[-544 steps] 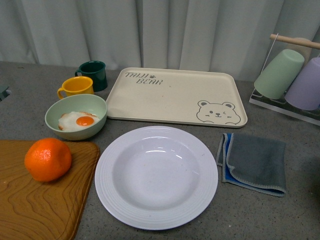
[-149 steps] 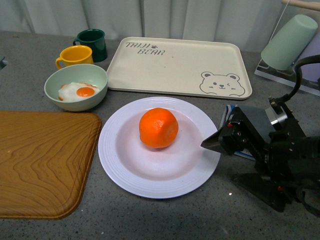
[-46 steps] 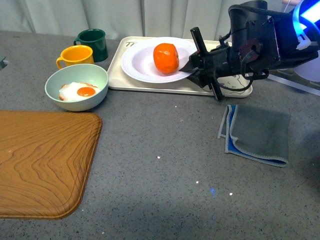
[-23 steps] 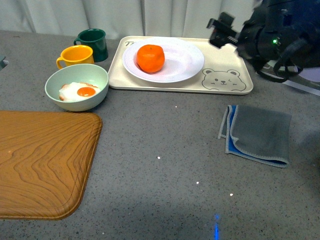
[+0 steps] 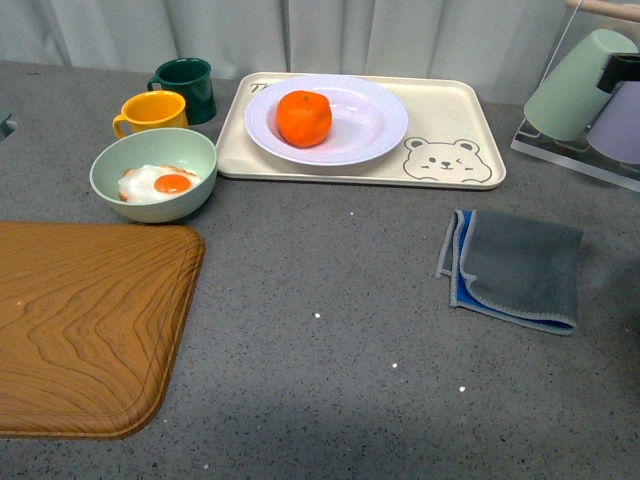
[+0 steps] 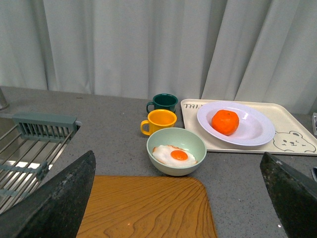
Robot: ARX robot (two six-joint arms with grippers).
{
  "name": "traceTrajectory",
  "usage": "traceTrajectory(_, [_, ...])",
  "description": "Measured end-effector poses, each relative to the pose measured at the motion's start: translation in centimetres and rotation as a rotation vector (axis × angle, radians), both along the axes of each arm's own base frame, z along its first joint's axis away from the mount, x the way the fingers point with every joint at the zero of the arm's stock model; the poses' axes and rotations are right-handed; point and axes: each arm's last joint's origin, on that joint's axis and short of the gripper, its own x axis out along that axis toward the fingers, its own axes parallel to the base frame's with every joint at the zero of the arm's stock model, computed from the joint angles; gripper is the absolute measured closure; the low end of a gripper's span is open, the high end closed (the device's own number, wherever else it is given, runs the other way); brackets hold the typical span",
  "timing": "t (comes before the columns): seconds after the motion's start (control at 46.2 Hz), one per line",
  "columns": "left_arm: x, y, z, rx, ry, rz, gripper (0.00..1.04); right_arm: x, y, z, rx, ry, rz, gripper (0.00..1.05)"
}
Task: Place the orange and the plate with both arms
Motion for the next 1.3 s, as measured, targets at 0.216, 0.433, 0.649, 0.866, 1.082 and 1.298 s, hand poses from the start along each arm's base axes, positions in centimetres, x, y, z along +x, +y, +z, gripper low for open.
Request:
traceTrajectory(0.216, [0.0,0.0,0.0,0.0,0.0,0.0,0.07,-5.2,-1.2,1.2,-0.004,-0.007,0.003,1.04])
traceTrajectory(0.433, [0.0,0.0,0.0,0.0,0.0,0.0,0.07,-8.2,-2.1,1.6,-0.003,-0.003,0.013,1.04])
traceTrajectory(0.649, [0.0,0.0,0.0,0.0,0.0,0.0,0.07,-11.0,-2.8,2.9,-0.003,-0.001,0.0,1.04])
traceTrajectory(0.866, [0.0,0.0,0.0,0.0,0.0,0.0,0.07,-13.2,-2.8,2.9,-0.003,-0.002,0.002,1.04])
traceTrajectory(1.082, [0.0,0.0,0.0,0.0,0.0,0.0,0.07,-14.6,-2.8,3.0,-0.003,-0.003,0.002,1.04])
traceTrajectory(1.298, [0.0,0.0,0.0,0.0,0.0,0.0,0.07,-16.1,-2.9,3.1,-0.003,-0.009,0.002,1.04])
